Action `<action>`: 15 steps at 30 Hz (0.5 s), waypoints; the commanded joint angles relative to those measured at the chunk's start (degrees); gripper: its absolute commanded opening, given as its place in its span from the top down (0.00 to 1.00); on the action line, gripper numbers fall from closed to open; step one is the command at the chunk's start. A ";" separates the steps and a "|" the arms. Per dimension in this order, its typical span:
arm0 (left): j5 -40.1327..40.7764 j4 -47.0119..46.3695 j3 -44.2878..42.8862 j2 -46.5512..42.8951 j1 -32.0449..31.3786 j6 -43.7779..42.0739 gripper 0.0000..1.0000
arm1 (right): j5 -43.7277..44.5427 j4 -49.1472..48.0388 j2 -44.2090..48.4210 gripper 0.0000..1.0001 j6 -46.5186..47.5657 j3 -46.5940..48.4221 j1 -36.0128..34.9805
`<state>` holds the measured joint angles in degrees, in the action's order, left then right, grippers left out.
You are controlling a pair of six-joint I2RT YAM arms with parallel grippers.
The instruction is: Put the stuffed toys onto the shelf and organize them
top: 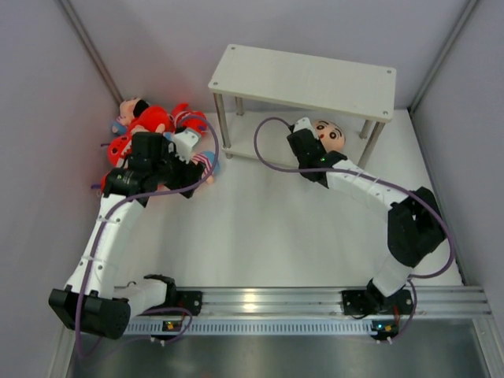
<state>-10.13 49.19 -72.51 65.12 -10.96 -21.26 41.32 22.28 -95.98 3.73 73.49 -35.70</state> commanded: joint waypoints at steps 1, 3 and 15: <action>1.08 -0.94 0.09 -1.23 -0.03 -0.89 0.02 | -1.94 -2.94 0.27 0.96 5.05 3.50 1.86; 0.90 -0.94 0.00 -1.23 -0.03 -0.81 0.02 | -4.39 -5.48 -0.51 0.94 6.82 3.59 3.88; 1.08 -0.94 0.35 -1.49 -0.03 -0.89 0.02 | -7.22 -8.75 -6.05 0.75 8.14 6.49 10.48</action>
<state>-9.50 49.21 -72.47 65.10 -10.96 -21.39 35.03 17.19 -101.41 10.76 77.01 -25.32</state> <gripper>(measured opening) 0.982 0.237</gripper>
